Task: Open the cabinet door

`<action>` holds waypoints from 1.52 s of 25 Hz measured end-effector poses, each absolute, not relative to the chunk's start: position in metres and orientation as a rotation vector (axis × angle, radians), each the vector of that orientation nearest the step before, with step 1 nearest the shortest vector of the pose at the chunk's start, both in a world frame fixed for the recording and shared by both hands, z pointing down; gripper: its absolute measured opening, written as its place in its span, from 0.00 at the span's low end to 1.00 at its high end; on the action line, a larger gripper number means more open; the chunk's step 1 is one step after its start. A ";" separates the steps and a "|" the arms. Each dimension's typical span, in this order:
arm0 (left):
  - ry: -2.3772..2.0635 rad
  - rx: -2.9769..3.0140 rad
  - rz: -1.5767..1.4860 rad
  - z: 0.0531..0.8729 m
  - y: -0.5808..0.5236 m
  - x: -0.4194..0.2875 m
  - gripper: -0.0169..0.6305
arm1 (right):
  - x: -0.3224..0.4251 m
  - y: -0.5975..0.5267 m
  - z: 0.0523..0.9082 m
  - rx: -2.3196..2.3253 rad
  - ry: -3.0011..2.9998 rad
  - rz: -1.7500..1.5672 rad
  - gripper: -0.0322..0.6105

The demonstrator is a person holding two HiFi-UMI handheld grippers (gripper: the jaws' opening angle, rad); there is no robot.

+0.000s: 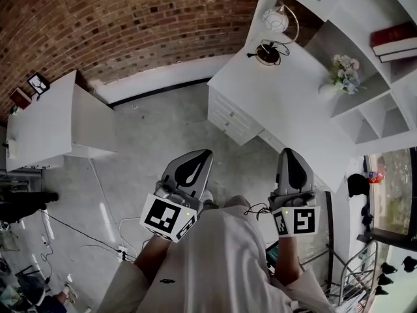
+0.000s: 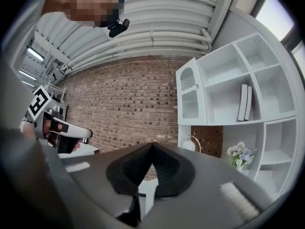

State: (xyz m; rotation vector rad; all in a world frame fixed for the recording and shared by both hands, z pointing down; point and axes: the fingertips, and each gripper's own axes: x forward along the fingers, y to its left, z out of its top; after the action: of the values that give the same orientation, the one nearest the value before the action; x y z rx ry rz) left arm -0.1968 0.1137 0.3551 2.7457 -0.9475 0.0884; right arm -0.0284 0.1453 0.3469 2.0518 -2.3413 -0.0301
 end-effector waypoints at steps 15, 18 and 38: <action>-0.926 2.757 0.158 0.375 0.036 -0.166 0.04 | -0.006 0.070 0.374 2.056 -2.359 -0.039 0.07; -0.929 2.765 0.169 0.374 0.010 -0.138 0.04 | 0.019 0.043 0.372 2.081 -2.371 -0.027 0.07; -0.984 2.832 0.150 0.341 -0.143 -0.004 0.04 | 0.152 -0.110 0.347 2.105 -2.403 -0.075 0.07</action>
State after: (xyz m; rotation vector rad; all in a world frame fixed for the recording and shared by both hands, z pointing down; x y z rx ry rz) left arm -0.0039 -0.1431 0.3406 2.8315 -0.9839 0.1496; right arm 0.1516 -0.1096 0.3473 2.1046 -2.4026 -0.0751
